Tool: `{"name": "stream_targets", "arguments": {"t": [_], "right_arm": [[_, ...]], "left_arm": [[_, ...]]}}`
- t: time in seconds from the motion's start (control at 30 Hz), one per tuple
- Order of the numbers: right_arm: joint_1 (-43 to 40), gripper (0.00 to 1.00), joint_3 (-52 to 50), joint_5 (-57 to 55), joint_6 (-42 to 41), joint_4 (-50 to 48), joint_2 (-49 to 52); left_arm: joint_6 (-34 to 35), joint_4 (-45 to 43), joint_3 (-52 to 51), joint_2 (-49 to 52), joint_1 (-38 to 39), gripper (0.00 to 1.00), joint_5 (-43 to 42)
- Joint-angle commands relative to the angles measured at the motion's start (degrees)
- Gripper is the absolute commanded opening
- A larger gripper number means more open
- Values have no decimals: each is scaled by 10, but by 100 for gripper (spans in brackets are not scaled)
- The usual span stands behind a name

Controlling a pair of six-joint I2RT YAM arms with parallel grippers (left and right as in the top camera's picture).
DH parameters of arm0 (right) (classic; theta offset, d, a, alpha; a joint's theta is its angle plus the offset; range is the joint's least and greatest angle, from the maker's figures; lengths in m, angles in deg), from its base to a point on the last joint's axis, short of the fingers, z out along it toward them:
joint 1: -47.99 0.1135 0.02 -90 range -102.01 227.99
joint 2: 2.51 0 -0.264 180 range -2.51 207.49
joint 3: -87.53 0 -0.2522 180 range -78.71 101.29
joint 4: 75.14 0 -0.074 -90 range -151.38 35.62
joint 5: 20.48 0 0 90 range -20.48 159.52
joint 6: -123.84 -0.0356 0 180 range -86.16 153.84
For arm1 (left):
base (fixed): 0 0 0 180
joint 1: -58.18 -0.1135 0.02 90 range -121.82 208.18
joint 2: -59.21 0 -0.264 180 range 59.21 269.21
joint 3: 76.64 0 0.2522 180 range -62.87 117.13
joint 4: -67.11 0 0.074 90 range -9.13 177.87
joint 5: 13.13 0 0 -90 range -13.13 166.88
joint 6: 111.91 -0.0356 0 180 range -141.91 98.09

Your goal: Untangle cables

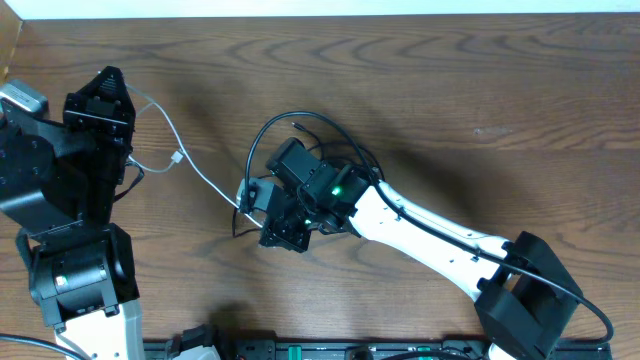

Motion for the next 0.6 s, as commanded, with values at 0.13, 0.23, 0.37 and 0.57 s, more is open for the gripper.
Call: {"name": "stream_targets", "arguments": {"t": [0.13, 0.23, 0.37, 0.57], "right_arm": [[0, 26, 1, -1, -12, 1, 0], [0, 27, 2, -15, -28, 1, 0], [-1, 20, 2, -39, -42, 6, -1], [0, 15, 2, -44, -42, 14, -1]], "left_arm": [[-10, 7, 9, -1, -2, 8, -9], [-19, 18, 9, 1, -2, 7, -7], [-21, 28, 9, 7, -2, 7, -5], [-21, 28, 9, 18, -2, 7, -3]]}}
